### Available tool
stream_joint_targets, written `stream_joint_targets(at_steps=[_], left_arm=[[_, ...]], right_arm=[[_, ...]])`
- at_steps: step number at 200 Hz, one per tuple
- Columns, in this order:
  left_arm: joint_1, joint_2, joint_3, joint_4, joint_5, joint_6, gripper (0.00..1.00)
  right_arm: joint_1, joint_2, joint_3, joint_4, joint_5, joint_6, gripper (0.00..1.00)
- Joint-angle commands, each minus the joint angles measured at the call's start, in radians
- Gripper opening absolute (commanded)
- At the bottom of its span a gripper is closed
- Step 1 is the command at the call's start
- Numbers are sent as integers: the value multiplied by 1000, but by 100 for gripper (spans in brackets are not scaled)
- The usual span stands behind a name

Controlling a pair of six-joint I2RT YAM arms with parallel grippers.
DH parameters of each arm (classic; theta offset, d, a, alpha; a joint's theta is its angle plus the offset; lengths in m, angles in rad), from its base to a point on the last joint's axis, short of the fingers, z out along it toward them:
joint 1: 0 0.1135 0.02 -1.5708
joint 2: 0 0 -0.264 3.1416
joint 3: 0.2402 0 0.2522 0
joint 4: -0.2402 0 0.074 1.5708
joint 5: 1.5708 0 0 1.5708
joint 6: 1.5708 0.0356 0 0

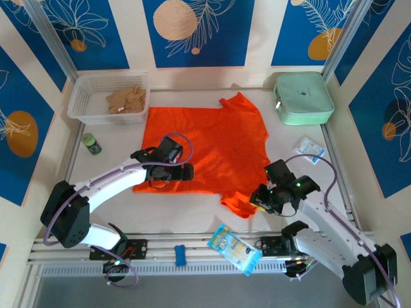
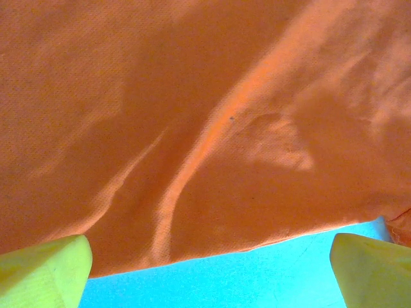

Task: Fold and stack the t-shirts

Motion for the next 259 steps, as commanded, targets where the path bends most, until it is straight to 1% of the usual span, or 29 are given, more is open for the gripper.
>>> stream_joint_targets(at_steps=[1,21,40,65,90,109,122,145,177,193,218,259], left_arm=[[15,26,0,-28,-59,21,95],[59,60,-14,-16,-87,27,93],[106,99,-31,20,-88,35,92],[140,167,-39,55,-79,40,91],[145,236,-56,102,-54,37,90],[145,273,-80,153,-12,29,89],[145,289,-93,177,9,25,89],[145,289,-115,185,6,29,89],[154,274,-129,167,-39,49,89],[161,278,-131,165,-48,58,90],[166,288,-130,157,-48,71,90],[166,238,-150,112,-42,77,93]], right_arm=[[-4,144,42,107,15,2,31],[1,300,94,168,33,-12,25],[21,390,114,184,61,4,21],[57,394,74,164,97,70,19],[86,358,-21,155,127,146,19],[94,364,-84,220,100,177,19],[103,403,-75,226,110,190,19],[139,530,1,186,153,187,19],[194,676,100,85,192,209,17],[216,700,139,16,216,238,16],[252,694,186,-70,248,278,16],[276,718,202,-108,247,334,16]])
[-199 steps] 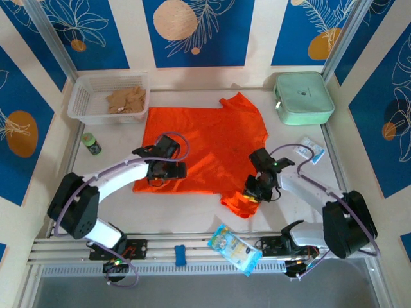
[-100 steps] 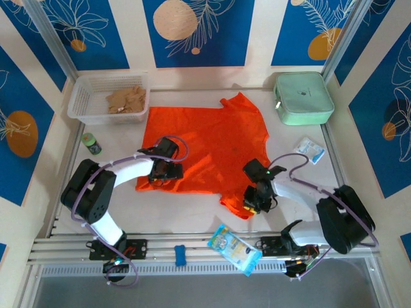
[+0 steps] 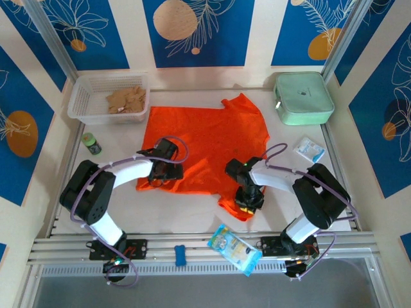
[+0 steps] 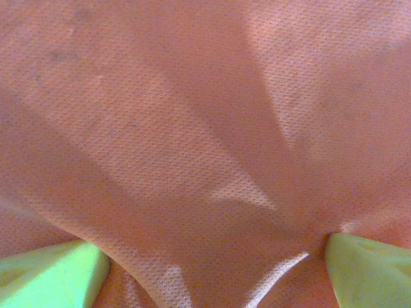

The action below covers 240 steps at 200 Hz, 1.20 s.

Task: Fold and stack the t-shirts

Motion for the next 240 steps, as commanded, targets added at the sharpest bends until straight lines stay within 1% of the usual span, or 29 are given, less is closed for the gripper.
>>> stream_joint_targets(at_steps=[1,24,38,42,47,65,74,79,87,89,95,99,123,129,140,152,169,193,206,212,233,240], left_arm=[[14,10,-61,-86,37,13,93],[14,-50,-68,-106,63,18,96],[14,-90,-54,-130,77,24,97],[14,-102,-47,-141,79,26,100],[14,-118,-36,-154,82,30,100],[12,-178,12,-215,82,43,100],[12,-209,38,-242,79,48,100],[13,-222,54,-259,75,52,100],[14,-245,79,-288,64,55,100],[14,-249,86,-296,61,56,100],[14,-261,103,-315,50,58,100],[14,-267,114,-326,40,59,100],[23,-272,151,-372,-17,61,100],[28,-263,155,-378,-28,61,100],[45,-242,149,-374,-31,57,100],[68,-216,133,-354,-20,54,98],[96,-173,106,-308,9,49,94],[113,-101,78,-251,31,34,88],[114,-66,64,-223,43,25,87],[113,-53,56,-209,49,19,86],[114,-10,25,-171,56,3,87],[114,-1,11,-158,64,-2,87]], right_arm=[[14,42,-1,-77,39,71,16],[17,62,23,-96,75,83,16],[8,68,62,-120,105,62,16],[5,65,78,-126,113,52,16],[0,60,97,-133,122,36,17],[-32,20,180,-159,148,-38,20],[-58,-8,220,-165,153,-86,24],[-82,-23,239,-165,153,-114,27],[-123,-46,264,-161,154,-168,30],[-143,-55,271,-154,152,-188,33],[-175,-69,279,-140,147,-224,35],[-206,-79,282,-125,138,-255,40],[-405,-94,277,-12,35,-448,54],[-449,-80,277,4,18,-490,57],[-517,-37,287,10,2,-562,58],[-564,17,301,2,7,-618,58],[-588,77,301,17,30,-662,56],[-600,149,295,61,19,-676,49],[-604,181,296,73,32,-671,45],[-609,195,299,74,43,-667,42],[-627,240,308,65,86,-656,24],[-632,251,312,61,100,-654,21]])
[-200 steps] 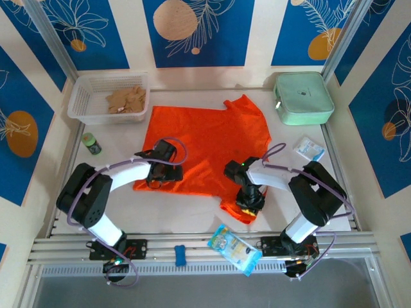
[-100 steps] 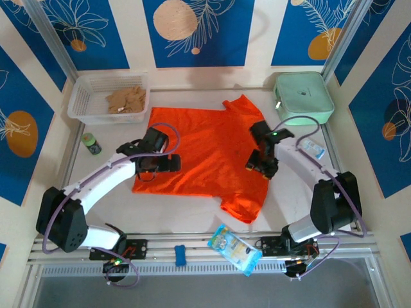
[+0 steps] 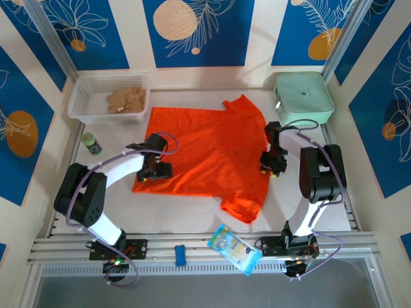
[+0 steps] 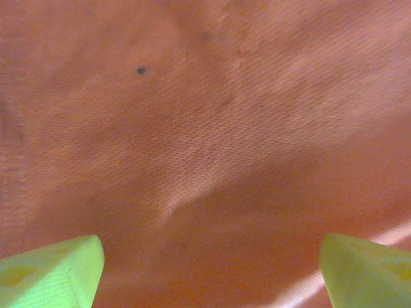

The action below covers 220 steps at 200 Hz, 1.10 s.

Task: Fold and stack the t-shirts

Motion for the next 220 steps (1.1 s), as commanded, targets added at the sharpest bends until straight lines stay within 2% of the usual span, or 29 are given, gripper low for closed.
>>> stream_joint_targets(at_steps=[1,22,45,127,180,205,220], left_arm=[[6,35,-40,56,35,-31,87],[2,51,-88,90,73,-53,86],[-24,30,-149,117,103,-95,86],[-251,-101,-254,107,145,-300,88],[-290,-231,-229,-11,98,-350,94],[-269,-265,-132,-119,6,-281,100],[-228,-258,-41,-168,-19,-222,100]], right_arm=[[-25,39,20,-11,42,-7,20],[-43,72,34,-20,84,-13,9],[-62,95,44,-25,124,-27,4],[-107,154,120,-37,241,-94,0],[-122,159,128,-27,233,-106,0],[-122,153,129,-18,196,-110,17],[-122,137,138,-22,189,-114,29]])
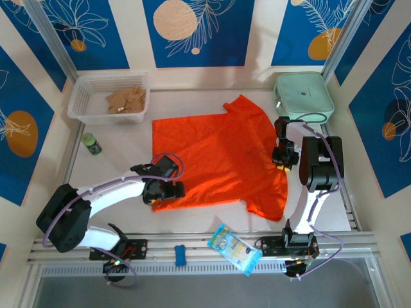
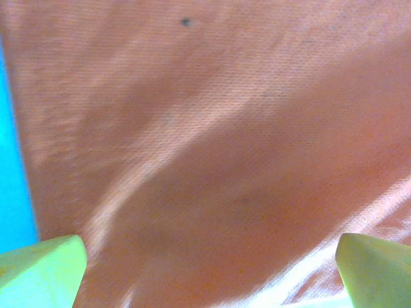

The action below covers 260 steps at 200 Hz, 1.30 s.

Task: Fold and stack the t-shirts

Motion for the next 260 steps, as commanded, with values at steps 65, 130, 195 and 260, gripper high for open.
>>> stream_joint_targets(at_steps=[65,130,195,260], left_arm=[[270,165,647,-266,-142,348,97],[359,390,873,-186,-92,445,92],[360,275,773,-159,-90,457,91],[363,257,725,-188,-171,476,92]], right_arm=[[-12,-159,37,-48,-65,9,43],[32,-189,63,74,-459,-24,29],[331,198,474,119,-565,62,26],[464,662,1128,-65,-583,84,30]])
